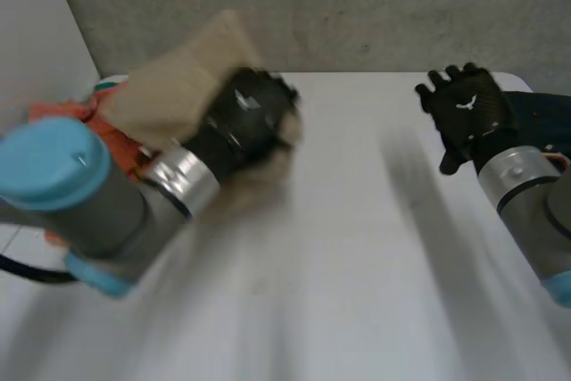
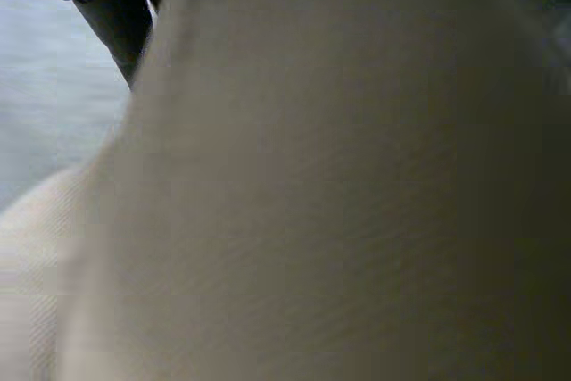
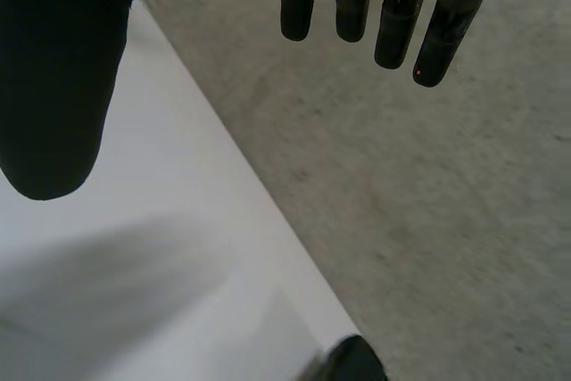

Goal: Fold the laundry.

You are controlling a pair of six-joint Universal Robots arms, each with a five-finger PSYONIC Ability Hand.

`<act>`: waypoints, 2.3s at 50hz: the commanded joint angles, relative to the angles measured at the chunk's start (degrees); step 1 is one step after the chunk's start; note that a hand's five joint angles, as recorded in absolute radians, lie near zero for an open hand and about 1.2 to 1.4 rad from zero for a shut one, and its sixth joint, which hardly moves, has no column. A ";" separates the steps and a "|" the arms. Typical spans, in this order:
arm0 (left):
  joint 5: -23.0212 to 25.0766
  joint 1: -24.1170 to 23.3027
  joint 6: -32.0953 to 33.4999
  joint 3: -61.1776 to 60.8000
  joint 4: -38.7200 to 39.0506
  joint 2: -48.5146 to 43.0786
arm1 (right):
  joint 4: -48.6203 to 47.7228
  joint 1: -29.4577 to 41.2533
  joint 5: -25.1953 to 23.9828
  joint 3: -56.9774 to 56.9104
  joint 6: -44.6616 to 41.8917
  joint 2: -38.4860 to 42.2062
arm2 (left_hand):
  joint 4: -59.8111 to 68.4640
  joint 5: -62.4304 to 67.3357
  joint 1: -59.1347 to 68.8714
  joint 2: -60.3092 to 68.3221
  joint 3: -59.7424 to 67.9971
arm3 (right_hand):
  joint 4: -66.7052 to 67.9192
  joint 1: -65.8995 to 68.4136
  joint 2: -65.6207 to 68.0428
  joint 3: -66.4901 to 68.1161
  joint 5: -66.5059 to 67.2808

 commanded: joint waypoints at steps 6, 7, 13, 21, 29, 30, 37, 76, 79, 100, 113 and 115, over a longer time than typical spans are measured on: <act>-3.57 -2.21 -1.14 2.02 -2.46 -3.67 | 0.09 -1.81 0.67 -1.22 -0.12 -0.17 | -58.27 -53.29 -52.66 -57.67 -57.27 | -3.17 -1.06 -2.42 -1.98 -3.35; -4.36 -1.42 -1.06 1.94 -2.46 -2.88 | 0.09 -1.72 0.50 -1.31 -0.12 -0.17 | -58.28 -53.30 -52.66 -57.67 -57.28 | -3.17 -1.06 -2.42 -1.98 -3.35; -8.14 3.94 -1.67 -0.51 -3.86 4.14 | 2.72 -1.11 0.23 -3.50 -0.21 0.35 | -56.44 -51.45 -50.82 -55.83 -55.43 | -3.17 -1.06 -2.42 -1.98 -3.35; -18.41 7.10 -1.23 -5.87 -8.78 10.74 | 19.30 5.65 -2.84 -11.22 0.84 4.56 | -55.42 -50.44 -49.80 -54.82 -54.42 | -3.17 -1.06 -2.42 -1.98 -3.35; -20.89 7.20 -1.41 -11.33 -17.74 11.19 | 30.15 10.32 -6.71 -18.27 2.34 7.73 | -49.37 -44.39 -43.75 -48.77 -48.37 | -3.17 -1.06 -2.42 -1.98 -3.35; -21.07 7.11 -1.49 -11.77 -18.80 10.84 | 30.24 10.76 -6.97 -18.45 2.25 8.00 | -49.36 -44.38 -43.75 -48.76 -48.36 | -3.17 -1.06 -2.42 -1.98 -3.35; -22.38 6.23 -1.41 -14.32 -22.06 6.54 | 30.42 15.76 -7.33 -18.62 -0.91 10.81 | -49.20 -44.21 -43.58 -48.59 -48.19 | -3.17 -1.06 -2.42 -1.98 -3.35; -25.20 5.09 -1.14 -7.73 -18.10 5.56 | 46.54 14.62 -30.01 -8.34 14.79 6.15 | -49.70 -44.72 -44.08 -49.10 -48.70 | 28.05 30.15 28.80 29.24 27.87; -25.90 5.18 -1.14 -7.29 -18.10 5.74 | 41.94 15.76 -27.29 -9.04 16.22 6.68 | -49.70 -44.72 -44.08 -49.10 -48.70 | 17.28 19.38 18.03 18.47 17.10; -31.09 5.18 -1.85 -8.35 -18.90 8.55 | 41.84 9.88 -15.50 -24.86 2.60 4.92 | -51.05 -46.06 -45.43 -50.44 -50.04 | -2.58 -0.47 -1.83 -1.38 -2.75; -31.17 4.91 -1.93 -10.72 -19.34 12.59 | 38.16 12.59 -18.56 -39.44 -6.59 19.32 | -51.05 -46.06 -45.43 -50.44 -50.04 | -2.41 -0.31 -1.66 -1.22 -2.59; -31.26 5.09 -1.93 -11.16 -19.34 13.30 | 37.45 13.66 -19.63 -40.77 -10.48 21.53 | -50.88 -45.89 -45.26 -50.27 -49.88 | -2.41 -0.31 -1.66 -1.22 -2.59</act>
